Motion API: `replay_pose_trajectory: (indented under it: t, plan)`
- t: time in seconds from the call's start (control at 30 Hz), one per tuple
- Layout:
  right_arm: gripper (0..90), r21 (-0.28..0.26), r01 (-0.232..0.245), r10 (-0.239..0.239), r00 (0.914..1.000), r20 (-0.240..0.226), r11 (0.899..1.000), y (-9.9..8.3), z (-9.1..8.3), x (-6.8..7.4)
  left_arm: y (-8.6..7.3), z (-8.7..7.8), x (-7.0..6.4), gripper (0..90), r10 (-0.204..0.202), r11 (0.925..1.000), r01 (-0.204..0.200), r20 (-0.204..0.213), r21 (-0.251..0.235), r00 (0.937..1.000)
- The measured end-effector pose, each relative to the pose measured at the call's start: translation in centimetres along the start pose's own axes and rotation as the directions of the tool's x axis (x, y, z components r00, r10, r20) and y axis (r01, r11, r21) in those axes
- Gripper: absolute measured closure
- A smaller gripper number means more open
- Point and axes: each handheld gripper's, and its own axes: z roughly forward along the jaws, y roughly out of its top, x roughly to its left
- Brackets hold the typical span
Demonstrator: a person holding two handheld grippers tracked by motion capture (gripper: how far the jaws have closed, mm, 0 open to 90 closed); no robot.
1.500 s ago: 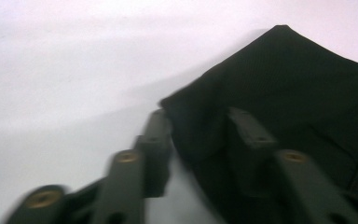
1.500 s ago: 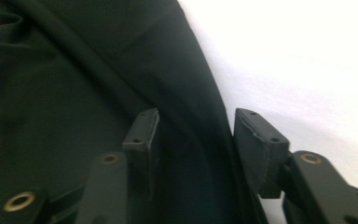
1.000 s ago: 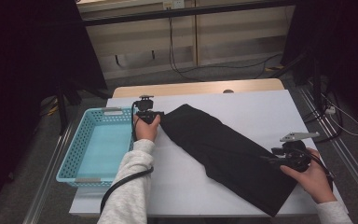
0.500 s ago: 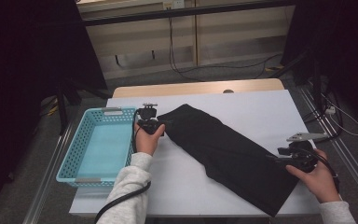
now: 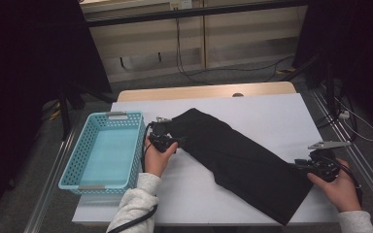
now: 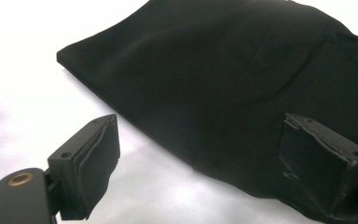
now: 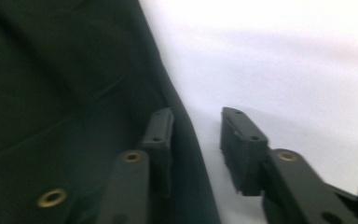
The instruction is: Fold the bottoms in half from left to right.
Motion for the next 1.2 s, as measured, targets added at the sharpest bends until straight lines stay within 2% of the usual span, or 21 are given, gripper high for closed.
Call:
replay_pose_trajectory:
  t: [0.07,0.13,0.23,0.27,0.4,0.47,0.53,0.63,0.67,0.73,0.87,1.0,1.1,1.17,1.2]
  plan:
    - [79.7,0.004,-0.012,0.012,0.9996,-0.024,1.0,-0.2,0.0,-0.1,-0.3,0.0,-0.1,12.9,0.004,1.0,-0.004,0.006,-0.001,1.0]
    - [81.7,0.011,-0.021,0.021,0.998,-0.059,1.0,-0.2,0.1,0.1,-0.4,-0.1,-0.1,12.9,0.009,1.0,-0.009,0.002,0.001,1.0]
    - [82.0,0.024,-0.024,0.026,0.9958,-0.088,0.999,-0.1,0.3,0.8,-0.4,-0.2,-0.1,12.7,0.011,0.9999,-0.011,0.003,-0.006,0.9999]
    - [84.9,0.026,-0.018,0.021,0.9953,-0.095,0.999,0.0,0.5,1.0,-0.4,-0.3,-0.1,12.7,0.005,1.0,-0.005,0.006,-0.007,1.0]
    - [88.4,0.042,0.004,0.0,0.9964,-0.085,0.999,0.3,0.5,1.3,-0.6,-0.3,0.1,12.6,0.001,1.0,-0.001,0.005,-0.004,1.0]
    - [88.7,0.056,-0.009,0.013,0.9977,-0.067,0.998,0.3,0.1,0.9,-0.7,-0.2,0.1,12.5,0.006,1.0,-0.006,0.001,-0.001,1.0]
    - [88.7,0.063,-0.029,0.034,0.9964,-0.077,0.998,0.2,-0.3,0.3,-0.7,-0.2,0.2,12.5,0.003,1.0,-0.003,0.005,0.004,1.0]
    - [88.5,0.062,-0.016,0.019,0.9983,-0.055,0.998,0.1,-0.6,-0.1,-0.7,-0.2,0.4,12.4,-0.002,1.0,0.002,-0.003,0.003,1.0]
    - [87.9,0.06,-0.003,0.008,0.9972,-0.075,0.998,0.1,-0.4,-0.1,-0.7,-0.2,0.5,12.2,-0.002,1.0,0.002,-0.003,0.008,1.0]
    - [84.5,0.05,0.006,-0.003,0.9982,-0.06,0.999,0.1,-0.3,0.1,-0.7,0.0,0.6,12.0,-0.008,0.9999,0.008,-0.003,0.012,1.0]
    - [65.8,0.021,0.013,-0.012,0.9985,-0.053,1.0,0.4,-0.1,0.5,-0.7,0.5,0.9,11.5,-0.029,0.9994,0.029,-0.006,0.02,0.9996]
    - [54.5,0.0,0.019,-0.019,0.9979,-0.061,1.0,0.7,0.1,1.1,-0.5,1.1,1.1,11.0,-0.056,0.9976,0.056,0.006,0.042,0.9984]
    - [46.5,-0.01,0.042,-0.043,0.9972,-0.061,0.999,0.9,0.3,1.6,-0.2,1.4,1.3,10.5,-0.061,0.997,0.061,0.004,0.048,0.9981]
    - [41.8,-0.017,0.05,-0.051,0.9972,-0.055,0.999,1.1,0.3,1.8,0.1,1.4,1.5,10.2,-0.086,0.9951,0.085,0.018,0.05,0.9961]
    - [39.1,-0.02,0.058,-0.059,0.9969,-0.052,0.998,1.1,0.3,1.9,0.2,1.4,1.6,10.1,-0.089,0.9948,0.088,0.012,0.052,0.996]
